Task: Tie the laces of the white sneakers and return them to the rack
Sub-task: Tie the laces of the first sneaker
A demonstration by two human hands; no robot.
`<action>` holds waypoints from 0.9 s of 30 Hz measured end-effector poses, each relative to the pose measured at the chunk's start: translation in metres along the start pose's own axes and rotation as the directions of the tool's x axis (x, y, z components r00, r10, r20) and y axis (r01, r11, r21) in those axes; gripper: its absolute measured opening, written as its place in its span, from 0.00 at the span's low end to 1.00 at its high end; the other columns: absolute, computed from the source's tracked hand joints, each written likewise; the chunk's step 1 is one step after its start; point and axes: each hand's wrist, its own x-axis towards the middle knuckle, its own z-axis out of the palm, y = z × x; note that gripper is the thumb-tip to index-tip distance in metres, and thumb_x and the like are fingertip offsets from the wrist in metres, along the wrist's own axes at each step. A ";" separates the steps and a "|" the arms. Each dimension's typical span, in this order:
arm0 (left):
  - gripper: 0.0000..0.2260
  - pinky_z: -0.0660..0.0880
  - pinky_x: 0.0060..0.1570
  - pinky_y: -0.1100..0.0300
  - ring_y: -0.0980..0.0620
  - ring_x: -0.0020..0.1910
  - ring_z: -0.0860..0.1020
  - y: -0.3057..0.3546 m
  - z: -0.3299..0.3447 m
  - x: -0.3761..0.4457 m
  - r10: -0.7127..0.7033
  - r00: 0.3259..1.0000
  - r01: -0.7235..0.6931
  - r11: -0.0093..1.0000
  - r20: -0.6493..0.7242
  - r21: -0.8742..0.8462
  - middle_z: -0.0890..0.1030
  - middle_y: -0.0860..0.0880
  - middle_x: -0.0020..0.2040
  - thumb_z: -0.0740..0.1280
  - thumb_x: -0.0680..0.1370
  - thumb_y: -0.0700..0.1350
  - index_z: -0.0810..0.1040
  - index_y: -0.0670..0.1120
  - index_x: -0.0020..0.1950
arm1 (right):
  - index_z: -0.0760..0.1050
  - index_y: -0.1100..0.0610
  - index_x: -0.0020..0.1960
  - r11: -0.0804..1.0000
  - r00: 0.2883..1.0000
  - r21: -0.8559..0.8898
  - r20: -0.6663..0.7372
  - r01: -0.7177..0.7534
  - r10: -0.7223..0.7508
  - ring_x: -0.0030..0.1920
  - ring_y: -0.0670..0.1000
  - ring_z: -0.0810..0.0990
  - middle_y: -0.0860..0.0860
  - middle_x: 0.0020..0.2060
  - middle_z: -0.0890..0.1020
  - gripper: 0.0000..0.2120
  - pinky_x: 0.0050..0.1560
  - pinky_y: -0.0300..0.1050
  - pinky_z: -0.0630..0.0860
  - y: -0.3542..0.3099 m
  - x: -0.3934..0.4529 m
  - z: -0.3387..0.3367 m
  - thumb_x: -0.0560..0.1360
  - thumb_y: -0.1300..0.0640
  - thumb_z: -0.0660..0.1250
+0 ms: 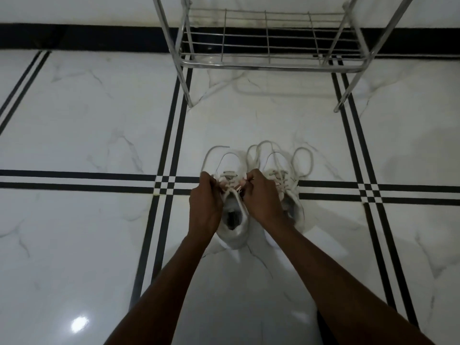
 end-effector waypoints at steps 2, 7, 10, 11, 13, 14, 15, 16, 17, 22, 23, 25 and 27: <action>0.03 0.79 0.41 0.40 0.43 0.39 0.81 0.000 -0.002 -0.001 -0.042 0.999 0.043 0.997 0.019 -0.064 0.81 0.41 0.41 0.65 0.81 0.37 0.73 0.39 0.49 | 0.74 0.56 0.49 0.996 0.997 0.077 0.068 -0.043 0.038 0.47 0.56 0.83 0.56 0.46 0.85 0.02 0.42 0.46 0.76 0.000 0.006 0.000 0.80 0.58 0.63; 0.14 0.80 0.61 0.43 0.45 0.54 0.85 0.016 -0.033 0.004 -0.257 0.939 0.340 0.796 0.230 -0.500 0.86 0.41 0.52 0.65 0.83 0.49 0.80 0.38 0.54 | 0.78 0.56 0.50 0.709 0.921 0.590 0.277 -0.387 0.273 0.46 0.50 0.86 0.50 0.43 0.88 0.06 0.47 0.51 0.80 -0.016 0.014 -0.020 0.81 0.55 0.64; 0.14 0.80 0.60 0.51 0.47 0.56 0.84 0.036 -0.055 0.019 -0.114 0.976 0.204 0.785 0.187 -0.585 0.86 0.41 0.53 0.64 0.84 0.47 0.81 0.37 0.57 | 0.81 0.56 0.53 0.674 0.952 0.675 0.174 -0.302 0.252 0.39 0.48 0.85 0.53 0.41 0.87 0.07 0.40 0.43 0.77 -0.031 0.019 -0.033 0.80 0.56 0.66; 0.13 0.80 0.60 0.56 0.49 0.56 0.84 0.043 -0.060 0.025 -0.052 0.986 0.135 0.811 0.158 -0.569 0.87 0.42 0.53 0.64 0.84 0.47 0.81 0.38 0.57 | 0.82 0.56 0.53 0.760 0.975 0.611 0.162 -0.222 0.155 0.36 0.46 0.84 0.54 0.40 0.86 0.07 0.38 0.40 0.76 -0.037 0.021 -0.037 0.80 0.56 0.66; 0.12 0.78 0.55 0.67 0.56 0.55 0.84 0.054 -0.066 0.034 0.062 0.991 0.001 0.884 0.119 -0.468 0.87 0.46 0.52 0.64 0.84 0.46 0.84 0.40 0.55 | 0.83 0.58 0.54 0.899 0.934 0.434 0.342 -0.062 -0.100 0.34 0.45 0.81 0.55 0.40 0.86 0.08 0.35 0.34 0.74 -0.051 0.020 -0.043 0.80 0.60 0.66; 0.12 0.77 0.52 0.69 0.58 0.54 0.84 0.055 -0.066 0.038 0.092 0.988 -0.031 0.908 0.127 -0.418 0.87 0.47 0.51 0.65 0.84 0.46 0.84 0.41 0.54 | 0.83 0.60 0.53 0.937 0.859 0.349 0.480 0.000 -0.179 0.35 0.45 0.81 0.55 0.41 0.86 0.08 0.36 0.33 0.74 -0.058 0.018 -0.045 0.80 0.61 0.65; 0.12 0.78 0.52 0.67 0.56 0.54 0.84 0.054 -0.065 0.042 0.096 0.983 -0.027 0.918 0.158 -0.395 0.87 0.47 0.51 0.64 0.84 0.47 0.84 0.42 0.53 | 0.82 0.61 0.50 0.958 0.781 0.285 0.587 0.046 -0.212 0.37 0.45 0.81 0.54 0.42 0.85 0.07 0.37 0.34 0.74 -0.064 0.016 -0.048 0.80 0.60 0.65; 0.14 0.80 0.53 0.61 0.53 0.54 0.84 0.050 -0.064 0.043 0.090 0.974 -0.002 0.921 0.207 -0.389 0.87 0.46 0.51 0.63 0.84 0.49 0.84 0.42 0.53 | 0.81 0.62 0.48 0.966 0.745 0.245 0.627 0.085 -0.225 0.39 0.48 0.82 0.54 0.42 0.85 0.09 0.39 0.38 0.76 -0.068 0.016 -0.050 0.80 0.58 0.66; 0.16 0.81 0.54 0.54 0.49 0.53 0.85 0.047 -0.063 0.043 0.076 0.962 0.032 0.922 0.262 -0.385 0.87 0.44 0.51 0.61 0.85 0.51 0.83 0.41 0.53 | 0.81 0.63 0.46 0.967 0.758 0.222 0.609 0.122 -0.236 0.40 0.52 0.83 0.54 0.41 0.84 0.11 0.41 0.43 0.78 -0.070 0.016 -0.051 0.79 0.55 0.67; 0.23 0.78 0.48 0.62 0.55 0.45 0.83 0.034 -0.050 0.027 -0.022 0.937 0.158 0.917 0.348 -0.367 0.85 0.42 0.45 0.54 0.87 0.53 0.81 0.38 0.50 | 0.82 0.60 0.40 0.967 0.873 0.055 0.419 0.248 -0.248 0.36 0.48 0.83 0.54 0.36 0.85 0.13 0.40 0.42 0.76 -0.052 0.030 -0.059 0.75 0.50 0.72; 0.21 0.77 0.49 0.60 0.55 0.44 0.82 0.032 -0.045 0.026 -0.053 0.949 0.172 0.914 0.311 -0.368 0.85 0.41 0.45 0.56 0.86 0.53 0.81 0.39 0.50 | 0.83 0.58 0.39 0.967 0.880 0.054 0.404 0.250 -0.250 0.33 0.44 0.81 0.51 0.33 0.84 0.10 0.37 0.37 0.74 -0.049 0.031 -0.062 0.73 0.52 0.74; 0.18 0.77 0.50 0.55 0.52 0.46 0.82 0.030 -0.039 0.027 -0.126 0.954 0.231 0.886 0.271 -0.402 0.85 0.39 0.48 0.61 0.85 0.52 0.81 0.38 0.52 | 0.86 0.56 0.40 0.960 0.913 0.051 0.300 0.274 -0.277 0.30 0.41 0.79 0.45 0.29 0.81 0.02 0.35 0.34 0.75 -0.043 0.032 -0.063 0.70 0.57 0.77; 0.17 0.78 0.51 0.52 0.50 0.50 0.84 0.029 -0.036 0.028 -0.160 0.944 0.278 0.855 0.288 -0.437 0.86 0.39 0.51 0.61 0.84 0.52 0.81 0.39 0.54 | 0.87 0.58 0.42 0.956 0.944 0.050 0.149 0.289 -0.293 0.32 0.42 0.80 0.46 0.31 0.83 0.04 0.39 0.38 0.78 -0.041 0.031 -0.058 0.67 0.60 0.79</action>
